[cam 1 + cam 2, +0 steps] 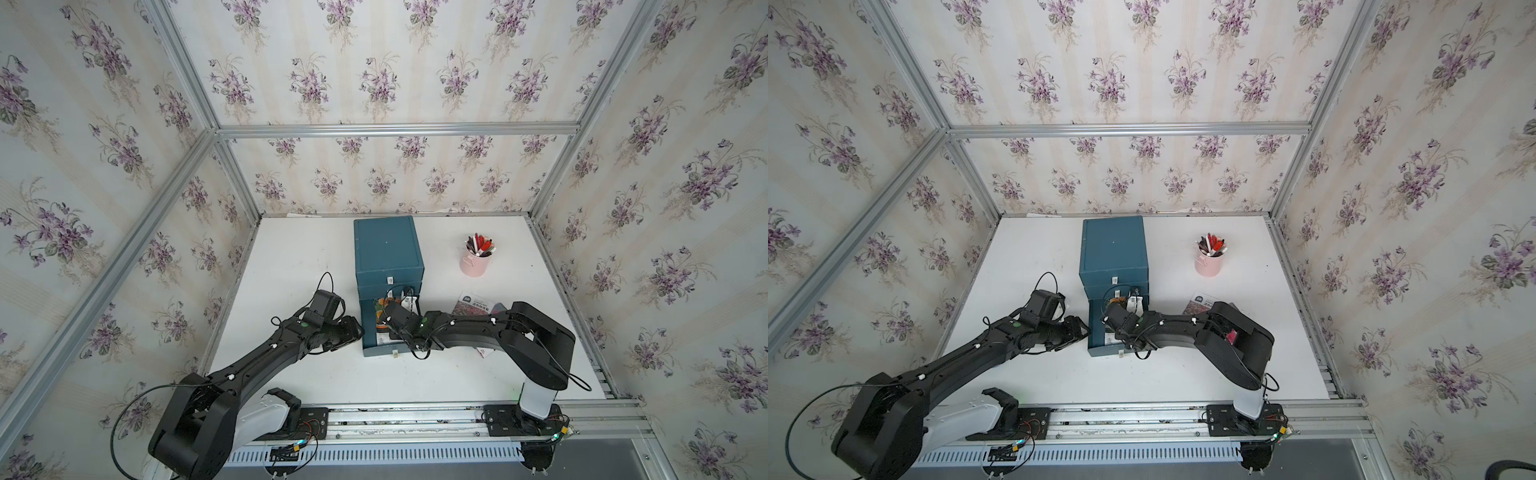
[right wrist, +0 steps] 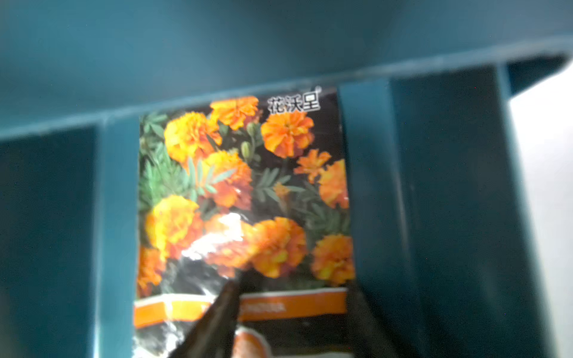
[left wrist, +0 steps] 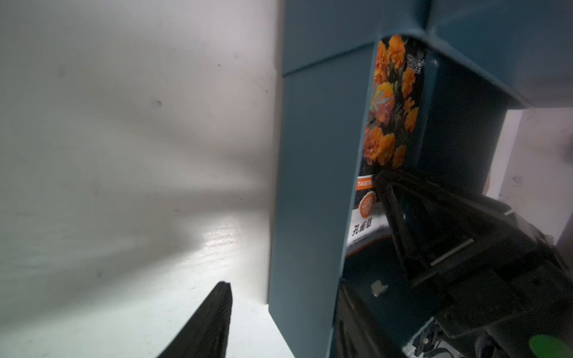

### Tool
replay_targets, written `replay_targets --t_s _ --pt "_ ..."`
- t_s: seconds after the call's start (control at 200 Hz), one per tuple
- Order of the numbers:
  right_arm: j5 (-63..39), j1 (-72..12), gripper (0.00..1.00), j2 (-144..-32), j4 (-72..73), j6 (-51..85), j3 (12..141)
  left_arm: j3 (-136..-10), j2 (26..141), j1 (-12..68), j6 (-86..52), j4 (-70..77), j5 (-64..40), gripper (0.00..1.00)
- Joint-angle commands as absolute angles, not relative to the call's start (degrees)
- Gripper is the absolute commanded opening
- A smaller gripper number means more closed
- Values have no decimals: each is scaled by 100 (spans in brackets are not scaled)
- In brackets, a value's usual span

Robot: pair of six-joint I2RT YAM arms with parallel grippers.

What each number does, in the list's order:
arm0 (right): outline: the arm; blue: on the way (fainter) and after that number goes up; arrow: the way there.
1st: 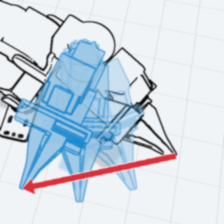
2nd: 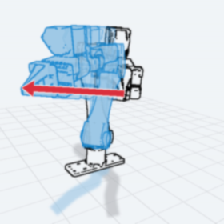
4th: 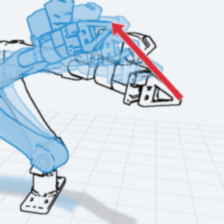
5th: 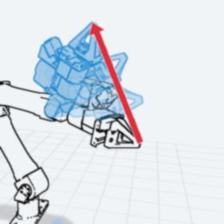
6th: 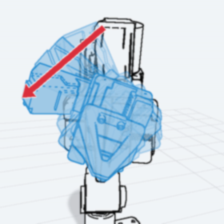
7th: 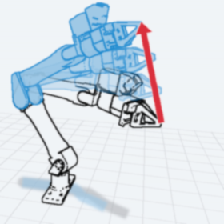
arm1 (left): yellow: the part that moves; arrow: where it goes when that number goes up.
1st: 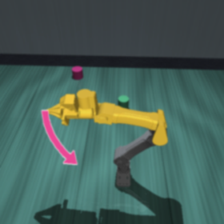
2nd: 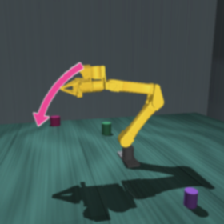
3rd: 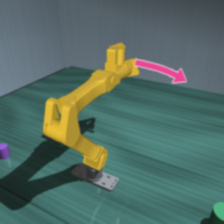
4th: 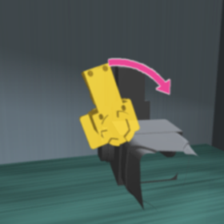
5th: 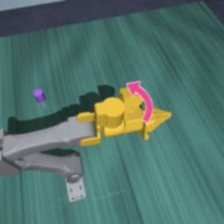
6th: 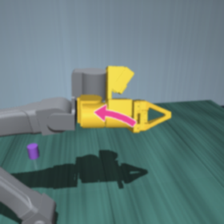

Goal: Take the seed bags out of the drawer
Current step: Pick up the seed packet from the drawer.

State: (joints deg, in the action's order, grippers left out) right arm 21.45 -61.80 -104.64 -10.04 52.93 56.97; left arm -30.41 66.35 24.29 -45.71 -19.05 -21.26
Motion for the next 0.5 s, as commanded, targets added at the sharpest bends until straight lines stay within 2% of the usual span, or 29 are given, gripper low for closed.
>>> replay_targets --t_s 0.0,0.065,0.17,0.25,0.3,0.345,0.495 --pt "1429 -6217 31 -10546 -1208 5462 5747 -3042 6635 2433 -4422 -2426 -1714 56" --pt "1212 -6243 26 -10439 -942 5406 5697 -3062 6641 2436 -4421 -2434 -1706 56" --pt "1234 -6284 28 -10115 -876 5365 5773 -3059 6627 2456 -4401 -2474 -1689 56" --pt "1612 -6281 41 -9979 -1267 5289 6006 -3042 6613 2461 -4380 -2488 -1677 56" --pt "1892 -6276 57 -9996 -1551 5238 6170 -3036 6618 2459 -4382 -2497 -1672 56" --pt "2085 -6267 65 -10054 -1721 5220 6252 -3022 6618 2460 -4377 -2496 -1679 56" --pt "2047 -6100 72 -10378 -1743 5377 6164 -2990 6583 2460 -4384 -2487 -1676 56"
